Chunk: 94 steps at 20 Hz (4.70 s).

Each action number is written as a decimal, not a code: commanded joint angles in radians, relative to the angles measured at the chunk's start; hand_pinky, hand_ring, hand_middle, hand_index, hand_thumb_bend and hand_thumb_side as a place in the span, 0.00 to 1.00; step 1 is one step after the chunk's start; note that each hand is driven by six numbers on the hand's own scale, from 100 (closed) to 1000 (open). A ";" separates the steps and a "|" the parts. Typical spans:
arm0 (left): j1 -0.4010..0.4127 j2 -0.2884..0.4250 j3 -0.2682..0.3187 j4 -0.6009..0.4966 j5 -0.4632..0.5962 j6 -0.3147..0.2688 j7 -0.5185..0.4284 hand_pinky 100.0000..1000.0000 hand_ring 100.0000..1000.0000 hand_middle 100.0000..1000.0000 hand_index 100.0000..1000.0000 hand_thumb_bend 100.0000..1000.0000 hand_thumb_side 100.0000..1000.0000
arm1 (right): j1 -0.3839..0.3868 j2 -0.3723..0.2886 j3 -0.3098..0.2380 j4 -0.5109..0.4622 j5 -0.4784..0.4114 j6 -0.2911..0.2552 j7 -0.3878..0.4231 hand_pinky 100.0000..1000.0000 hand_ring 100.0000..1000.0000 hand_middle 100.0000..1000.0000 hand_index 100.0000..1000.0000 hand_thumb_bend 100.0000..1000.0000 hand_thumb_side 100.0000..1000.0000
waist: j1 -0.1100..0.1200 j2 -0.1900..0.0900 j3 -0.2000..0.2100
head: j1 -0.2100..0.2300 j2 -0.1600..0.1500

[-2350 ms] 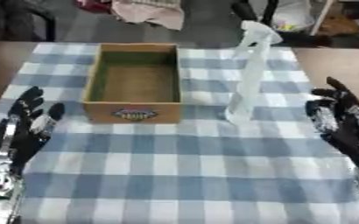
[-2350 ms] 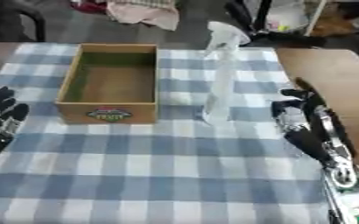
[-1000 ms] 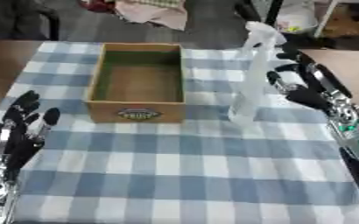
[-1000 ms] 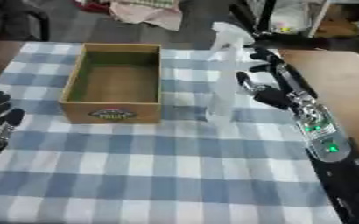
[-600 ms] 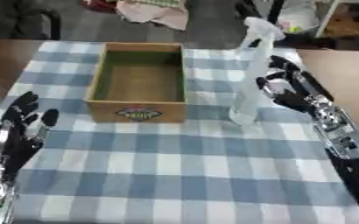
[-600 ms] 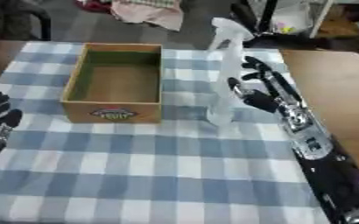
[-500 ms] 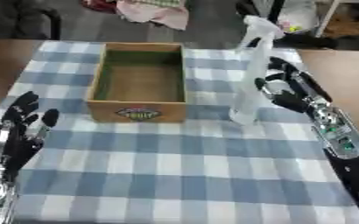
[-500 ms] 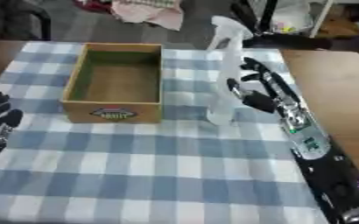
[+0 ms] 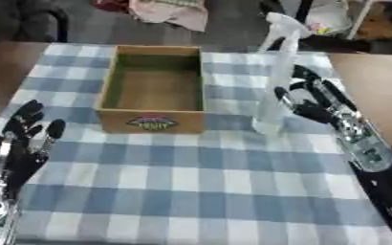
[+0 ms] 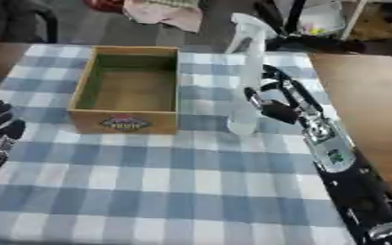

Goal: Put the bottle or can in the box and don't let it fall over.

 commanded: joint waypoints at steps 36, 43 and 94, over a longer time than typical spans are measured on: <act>-0.019 0.005 -0.002 -0.018 0.006 -0.006 -0.013 0.93 0.94 0.88 0.95 0.56 0.60 | -0.065 0.038 0.023 0.032 -0.046 -0.012 0.026 0.96 0.70 0.58 0.83 0.07 0.13 | 0.008 -0.004 0.021 | -0.023 -0.008; -0.019 0.004 -0.001 -0.017 0.006 -0.005 -0.011 0.93 0.94 0.88 0.95 0.56 0.60 | -0.055 0.040 0.015 0.038 -0.070 0.009 -0.089 0.88 0.52 0.22 0.42 0.00 0.00 | 0.007 -0.004 0.021 | -0.021 -0.010; -0.071 -0.007 -0.030 -0.032 0.016 -0.015 -0.045 0.93 0.94 0.88 0.95 0.57 0.60 | -0.322 0.194 0.019 0.172 0.165 -0.116 -0.067 1.00 0.83 0.90 1.00 0.29 0.42 | 0.009 0.032 0.181 | -0.114 -0.051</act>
